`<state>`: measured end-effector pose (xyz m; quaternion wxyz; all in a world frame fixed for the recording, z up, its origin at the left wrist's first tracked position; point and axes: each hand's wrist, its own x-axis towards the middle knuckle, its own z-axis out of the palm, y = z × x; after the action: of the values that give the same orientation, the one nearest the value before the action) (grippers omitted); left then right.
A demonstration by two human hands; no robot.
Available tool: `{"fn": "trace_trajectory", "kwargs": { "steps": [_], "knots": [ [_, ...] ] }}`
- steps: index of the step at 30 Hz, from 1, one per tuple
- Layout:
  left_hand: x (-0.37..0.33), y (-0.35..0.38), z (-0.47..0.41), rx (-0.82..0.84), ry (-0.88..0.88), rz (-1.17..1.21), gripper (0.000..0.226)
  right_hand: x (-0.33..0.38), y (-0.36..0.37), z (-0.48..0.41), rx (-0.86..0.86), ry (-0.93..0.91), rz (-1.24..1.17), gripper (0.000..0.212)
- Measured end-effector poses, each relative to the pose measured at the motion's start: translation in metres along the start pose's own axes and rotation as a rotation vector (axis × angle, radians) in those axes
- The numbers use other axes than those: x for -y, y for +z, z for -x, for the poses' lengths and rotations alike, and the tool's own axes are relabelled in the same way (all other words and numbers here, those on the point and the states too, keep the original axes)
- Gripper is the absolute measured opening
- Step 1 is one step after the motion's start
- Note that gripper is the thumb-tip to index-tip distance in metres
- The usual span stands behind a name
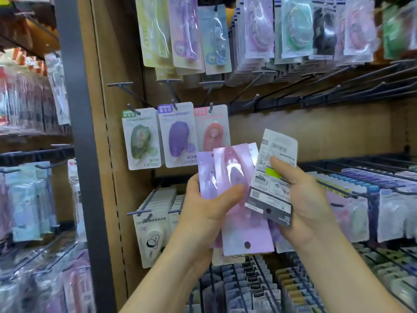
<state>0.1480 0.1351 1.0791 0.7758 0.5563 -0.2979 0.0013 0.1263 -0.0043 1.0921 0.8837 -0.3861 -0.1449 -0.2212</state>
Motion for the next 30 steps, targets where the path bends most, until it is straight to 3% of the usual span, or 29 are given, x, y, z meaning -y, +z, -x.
{"fn": "trace_trajectory", "kwargs": {
  "steps": [3,10,13,17,22,25,30],
  "knots": [
    [0.006,0.002,0.001,0.002,0.042,0.06,0.076,-0.003,-0.007,0.008,0.036,0.025,-0.029,0.019],
    [0.013,0.007,0.007,-0.085,0.126,0.121,0.068,-0.002,-0.014,0.017,-0.05,-0.052,0.029,0.045],
    [0.011,0.003,0.008,-0.143,0.185,0.09,0.07,0.009,-0.023,0.023,-0.082,-0.1,0.053,0.037],
    [0.012,0.0,0.007,-0.182,0.259,0.061,0.069,0.041,-0.039,0.039,-0.116,-0.257,0.179,0.006],
    [0.019,0.009,0.011,-0.172,0.219,0.035,0.07,0.081,-0.057,0.059,-0.156,-0.649,0.538,0.002],
    [0.03,0.038,0.018,-0.092,0.119,0.088,0.068,0.086,-0.067,0.061,-0.086,-0.872,0.816,0.017],
    [0.047,0.103,0.026,-0.015,0.066,0.205,0.078,0.082,-0.116,0.066,0.101,-0.98,1.311,0.063]
  ]
}}
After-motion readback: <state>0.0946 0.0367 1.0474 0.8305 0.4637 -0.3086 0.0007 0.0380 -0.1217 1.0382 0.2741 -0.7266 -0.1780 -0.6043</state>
